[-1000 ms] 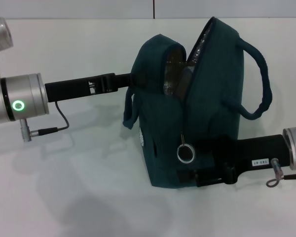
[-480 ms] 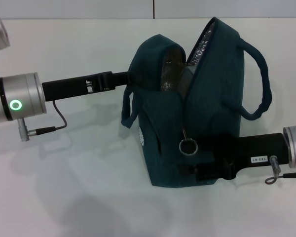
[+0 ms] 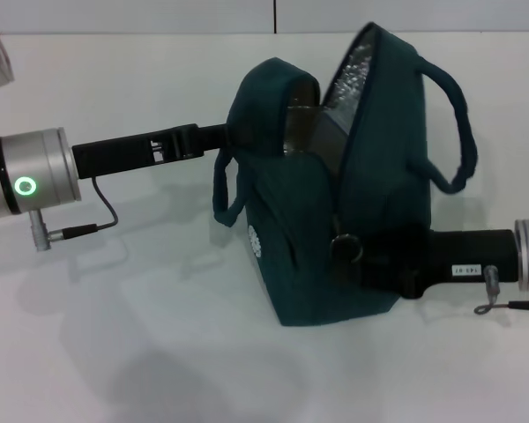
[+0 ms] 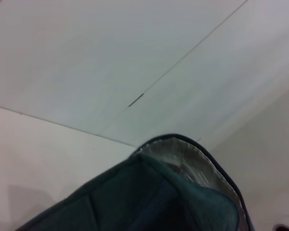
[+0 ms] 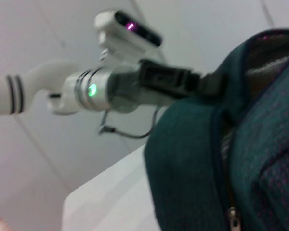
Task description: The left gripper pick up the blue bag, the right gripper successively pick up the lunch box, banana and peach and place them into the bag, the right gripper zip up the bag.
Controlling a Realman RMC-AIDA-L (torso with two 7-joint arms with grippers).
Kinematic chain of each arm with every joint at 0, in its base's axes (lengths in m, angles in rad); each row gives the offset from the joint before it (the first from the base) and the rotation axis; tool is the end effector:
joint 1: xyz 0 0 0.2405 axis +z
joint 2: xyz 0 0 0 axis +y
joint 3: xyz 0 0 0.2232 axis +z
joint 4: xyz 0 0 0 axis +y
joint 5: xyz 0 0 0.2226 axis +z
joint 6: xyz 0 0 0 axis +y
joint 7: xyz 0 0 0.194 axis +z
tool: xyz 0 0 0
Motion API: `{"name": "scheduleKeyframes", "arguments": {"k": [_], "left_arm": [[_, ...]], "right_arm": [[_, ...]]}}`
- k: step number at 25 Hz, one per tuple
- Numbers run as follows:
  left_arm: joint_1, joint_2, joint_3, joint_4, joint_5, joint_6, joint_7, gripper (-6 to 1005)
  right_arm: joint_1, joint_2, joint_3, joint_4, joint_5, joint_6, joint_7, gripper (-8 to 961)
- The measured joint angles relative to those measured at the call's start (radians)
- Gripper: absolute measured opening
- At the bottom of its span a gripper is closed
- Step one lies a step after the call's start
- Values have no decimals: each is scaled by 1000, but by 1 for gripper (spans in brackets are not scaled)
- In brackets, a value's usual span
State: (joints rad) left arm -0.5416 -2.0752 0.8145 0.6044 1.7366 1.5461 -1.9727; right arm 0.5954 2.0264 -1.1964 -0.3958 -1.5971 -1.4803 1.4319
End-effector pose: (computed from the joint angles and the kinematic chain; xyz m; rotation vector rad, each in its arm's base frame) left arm -0.1868 0.3529 -0.0266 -2.5264 -1.4372 -1.0813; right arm 0.1929 0.3148 -0.0886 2.9208 -0.8184 -0.8007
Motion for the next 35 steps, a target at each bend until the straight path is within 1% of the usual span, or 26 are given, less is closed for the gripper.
{"name": "scheduleKeyframes", "arguments": {"k": [2,5,13,16,20,24,27,30,35], "left_arm": [[1,0,0,0,0,0,0,66],[2,0,0,0,0,0,0,66],[2,0,0,0,0,0,0,66],[2,0,0,0,0,0,0,66],[2,-3,0,0,0,-1,1,66],[2,-5,0,0,0,-8,2,66],[2,-6,0,0,2,-8,4,67],[3,-7,0,-3,3,-8,12,67],[2,-6,0,-15,1,-9,15,67]], "right_arm": [[-9,-1,0,-1,21,14,-1,422],[-22,-3,1,-3,35,21,-4,185],[-37,-6,1,-4,56,17,-14,55],[-63,-8,1,-29,59,5,-14,6],[-110,-8,2,-89,89,-33,-21,6],[-137,-9,5,-133,152,-133,-75,6],[-150,-12,15,-174,184,-181,-94,6],[-151,-13,20,-209,186,-187,-95,6],[-125,-11,20,-225,187,-188,-95,7]]}}
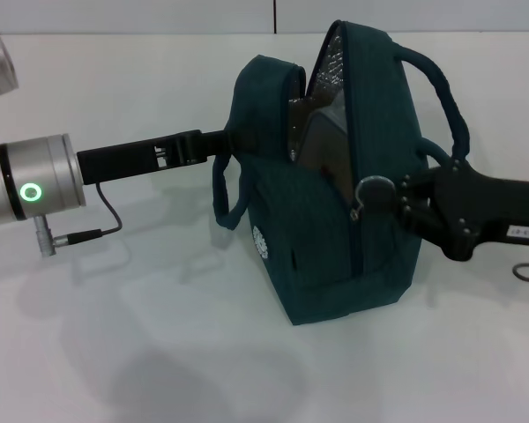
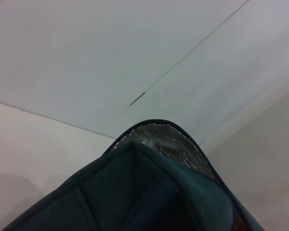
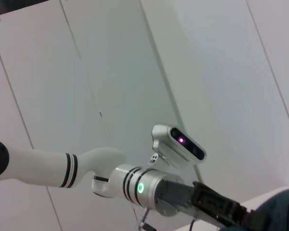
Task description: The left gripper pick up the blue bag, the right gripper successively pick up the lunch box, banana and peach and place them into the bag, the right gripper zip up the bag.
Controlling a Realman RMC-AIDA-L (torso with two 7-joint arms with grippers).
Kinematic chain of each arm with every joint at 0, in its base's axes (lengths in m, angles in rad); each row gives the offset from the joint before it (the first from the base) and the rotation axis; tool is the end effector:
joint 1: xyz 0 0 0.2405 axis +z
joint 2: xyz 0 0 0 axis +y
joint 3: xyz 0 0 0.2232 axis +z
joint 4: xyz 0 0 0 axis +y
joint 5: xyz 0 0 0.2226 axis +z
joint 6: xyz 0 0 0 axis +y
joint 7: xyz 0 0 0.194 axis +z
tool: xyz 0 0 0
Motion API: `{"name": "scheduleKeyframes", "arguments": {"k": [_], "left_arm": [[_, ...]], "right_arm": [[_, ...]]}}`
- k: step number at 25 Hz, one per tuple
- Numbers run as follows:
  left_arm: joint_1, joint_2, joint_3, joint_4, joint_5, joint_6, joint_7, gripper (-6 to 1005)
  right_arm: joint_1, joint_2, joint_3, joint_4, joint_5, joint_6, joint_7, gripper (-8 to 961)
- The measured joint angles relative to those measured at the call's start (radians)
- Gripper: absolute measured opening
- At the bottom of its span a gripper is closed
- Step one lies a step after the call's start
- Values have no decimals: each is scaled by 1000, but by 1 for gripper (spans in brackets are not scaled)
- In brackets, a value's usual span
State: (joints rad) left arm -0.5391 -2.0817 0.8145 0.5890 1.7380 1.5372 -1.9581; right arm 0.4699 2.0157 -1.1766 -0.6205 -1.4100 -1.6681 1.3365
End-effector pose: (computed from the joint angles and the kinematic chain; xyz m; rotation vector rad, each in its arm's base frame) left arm -0.1888 0.3510 -0.0317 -2.5199 -1.4461 -1.0817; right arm 0.1590 0.3116 -0.0282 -2.8311 0.4462 1.1547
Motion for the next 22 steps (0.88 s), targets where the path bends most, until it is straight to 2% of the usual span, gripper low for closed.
{"name": "scheduleKeyframes", "arguments": {"k": [7,13,18,22], "left_arm": [[0,2,0,-10,-25,0,49,67],[11,22,0,-70,-151,13,211,67],[67,23,0,-76,-222,78,384,348],[137,5,0,-103,-253,160,583,533]], "right_arm": [[56,3,-12,9,-4,9,-3,7],[89,2,-38,37,-11,50,5,7],[96,1,-33,38,12,62,10,7],[124,0,-31,38,53,63,13,7]]}}
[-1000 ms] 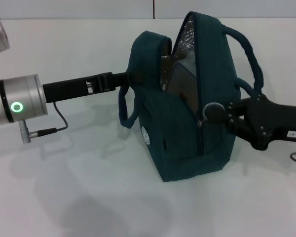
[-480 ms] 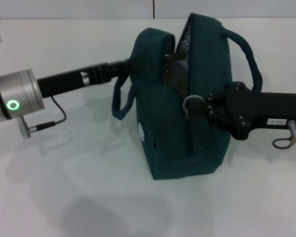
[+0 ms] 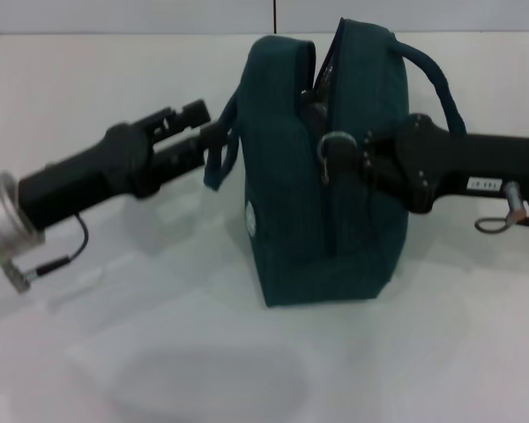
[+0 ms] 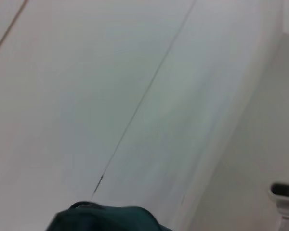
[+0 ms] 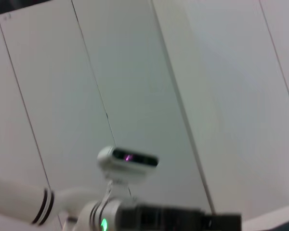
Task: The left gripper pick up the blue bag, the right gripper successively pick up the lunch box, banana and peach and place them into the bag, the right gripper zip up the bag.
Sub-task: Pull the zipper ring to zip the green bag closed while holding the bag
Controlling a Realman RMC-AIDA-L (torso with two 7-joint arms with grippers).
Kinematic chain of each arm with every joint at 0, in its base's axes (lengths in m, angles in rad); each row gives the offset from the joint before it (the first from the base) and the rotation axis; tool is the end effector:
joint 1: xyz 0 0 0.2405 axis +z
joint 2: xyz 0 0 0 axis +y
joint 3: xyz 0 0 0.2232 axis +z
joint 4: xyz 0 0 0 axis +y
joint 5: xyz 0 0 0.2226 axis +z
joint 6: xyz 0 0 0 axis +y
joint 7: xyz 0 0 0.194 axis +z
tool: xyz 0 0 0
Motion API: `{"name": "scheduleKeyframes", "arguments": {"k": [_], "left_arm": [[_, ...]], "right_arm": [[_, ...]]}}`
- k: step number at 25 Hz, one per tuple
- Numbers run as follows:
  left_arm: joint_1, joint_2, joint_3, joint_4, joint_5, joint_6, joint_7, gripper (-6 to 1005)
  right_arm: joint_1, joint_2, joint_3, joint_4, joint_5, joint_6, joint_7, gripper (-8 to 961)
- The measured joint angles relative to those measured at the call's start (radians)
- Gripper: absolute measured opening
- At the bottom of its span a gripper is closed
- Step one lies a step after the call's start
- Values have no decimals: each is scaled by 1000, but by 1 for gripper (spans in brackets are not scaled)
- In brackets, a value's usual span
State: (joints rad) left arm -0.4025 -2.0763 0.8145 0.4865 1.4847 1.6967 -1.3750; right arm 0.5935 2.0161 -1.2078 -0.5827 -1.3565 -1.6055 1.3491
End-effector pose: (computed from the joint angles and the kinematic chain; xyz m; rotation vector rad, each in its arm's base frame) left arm -0.2031 0.3143 -0.0063 -2.4447 -0.8007 -1.3510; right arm 0.1233 0.3371 -0.0342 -2.8429 0.3780 1.1787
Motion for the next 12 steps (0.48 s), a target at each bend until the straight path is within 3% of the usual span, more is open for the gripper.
{"name": "scheduleKeyframes", "arguments": {"k": [4,12], "left_arm": [[37,-7,0,-72,-12,7,110,703],[18,-13,1,-245,-18,-62,252,799]], "right_arm": [[13,0,1,0,38,7,0,7],[55,7,-10,2,61,57,-2,8]]}}
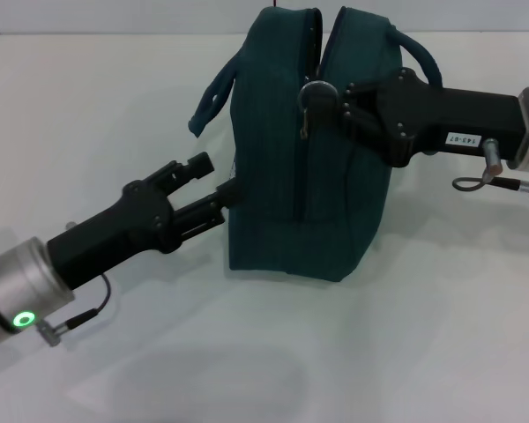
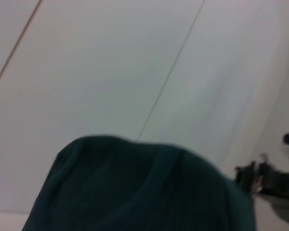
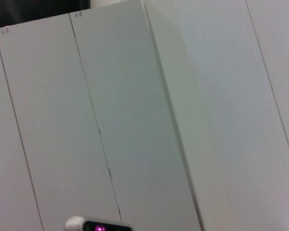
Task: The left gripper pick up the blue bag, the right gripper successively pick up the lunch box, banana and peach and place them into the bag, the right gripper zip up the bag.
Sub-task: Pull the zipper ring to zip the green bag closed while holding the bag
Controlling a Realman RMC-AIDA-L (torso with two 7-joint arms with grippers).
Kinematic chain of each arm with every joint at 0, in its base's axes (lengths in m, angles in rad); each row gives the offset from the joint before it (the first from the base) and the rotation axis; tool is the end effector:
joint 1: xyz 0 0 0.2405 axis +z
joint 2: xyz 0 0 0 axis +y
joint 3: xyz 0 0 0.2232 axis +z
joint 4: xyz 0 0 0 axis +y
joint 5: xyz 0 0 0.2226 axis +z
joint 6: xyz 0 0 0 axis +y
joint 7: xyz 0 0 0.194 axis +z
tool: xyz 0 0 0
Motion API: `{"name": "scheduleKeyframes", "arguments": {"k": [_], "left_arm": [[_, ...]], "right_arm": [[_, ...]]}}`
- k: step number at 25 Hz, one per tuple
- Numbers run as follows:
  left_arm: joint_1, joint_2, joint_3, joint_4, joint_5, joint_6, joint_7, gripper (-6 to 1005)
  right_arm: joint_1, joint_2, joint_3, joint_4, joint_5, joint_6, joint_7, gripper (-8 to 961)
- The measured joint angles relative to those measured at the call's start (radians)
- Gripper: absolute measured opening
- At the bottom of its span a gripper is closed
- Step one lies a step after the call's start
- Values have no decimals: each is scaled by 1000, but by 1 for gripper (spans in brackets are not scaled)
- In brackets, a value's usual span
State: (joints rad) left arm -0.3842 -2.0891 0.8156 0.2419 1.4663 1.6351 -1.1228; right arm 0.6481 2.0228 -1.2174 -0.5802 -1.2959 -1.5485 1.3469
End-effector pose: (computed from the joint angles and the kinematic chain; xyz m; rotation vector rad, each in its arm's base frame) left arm -0.2292 0.2900 -0.0489 -2.3505 -0.8538 -1.3008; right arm 0.1004 0.3553 -0.0324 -2.7912 0.3372 1.2195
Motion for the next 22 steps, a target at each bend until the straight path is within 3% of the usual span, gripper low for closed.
{"name": "scheduleKeyframes", "arguments": {"k": [9,17,22], "left_arm": [[-27,-3,8,-38,8,-48,-6,831],[-55,-3,21,-63,33,-59,7,675],[-56,-4,22,-65,33,-60,10,507]], "right_arm": [[-4,1,0,10,5,4,-2,8],[1,2,3,48,18,4,-4,8],[-5,2,5,49,18,2,-4,8]]}}
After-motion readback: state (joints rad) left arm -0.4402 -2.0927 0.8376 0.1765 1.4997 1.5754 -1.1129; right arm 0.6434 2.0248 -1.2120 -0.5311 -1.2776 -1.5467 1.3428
